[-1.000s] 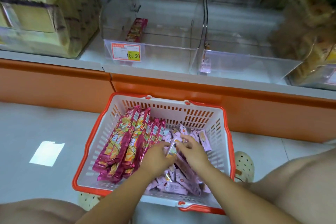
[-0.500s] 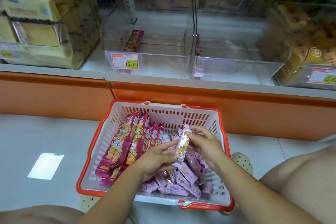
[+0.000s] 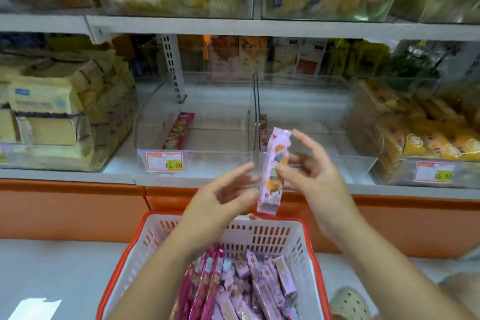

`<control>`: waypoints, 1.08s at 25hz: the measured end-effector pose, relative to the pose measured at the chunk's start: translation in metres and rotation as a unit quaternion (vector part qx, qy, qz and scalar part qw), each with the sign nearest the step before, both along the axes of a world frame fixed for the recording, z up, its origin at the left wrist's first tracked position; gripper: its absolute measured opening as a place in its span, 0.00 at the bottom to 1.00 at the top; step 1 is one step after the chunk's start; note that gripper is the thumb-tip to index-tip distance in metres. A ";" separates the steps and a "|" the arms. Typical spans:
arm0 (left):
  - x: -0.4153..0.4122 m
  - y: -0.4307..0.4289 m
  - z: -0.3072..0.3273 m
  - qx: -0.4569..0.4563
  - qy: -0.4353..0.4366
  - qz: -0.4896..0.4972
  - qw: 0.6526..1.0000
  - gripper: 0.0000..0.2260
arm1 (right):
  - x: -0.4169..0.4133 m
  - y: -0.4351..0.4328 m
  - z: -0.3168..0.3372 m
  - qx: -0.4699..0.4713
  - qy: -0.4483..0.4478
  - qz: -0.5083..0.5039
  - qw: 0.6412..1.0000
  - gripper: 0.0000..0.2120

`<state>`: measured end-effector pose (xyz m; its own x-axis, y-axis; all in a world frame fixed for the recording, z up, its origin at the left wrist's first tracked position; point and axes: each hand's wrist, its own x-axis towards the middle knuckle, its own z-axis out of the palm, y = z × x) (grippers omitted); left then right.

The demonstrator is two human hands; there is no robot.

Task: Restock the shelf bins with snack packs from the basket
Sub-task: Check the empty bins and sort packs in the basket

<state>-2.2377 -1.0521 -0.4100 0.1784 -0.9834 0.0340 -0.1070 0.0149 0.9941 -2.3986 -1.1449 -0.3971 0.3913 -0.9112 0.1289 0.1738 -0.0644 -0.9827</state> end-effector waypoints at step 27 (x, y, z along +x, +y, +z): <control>0.036 -0.121 0.015 -0.052 -0.199 0.087 0.975 0.23 | 0.031 -0.165 0.012 0.088 0.375 0.002 0.923 0.21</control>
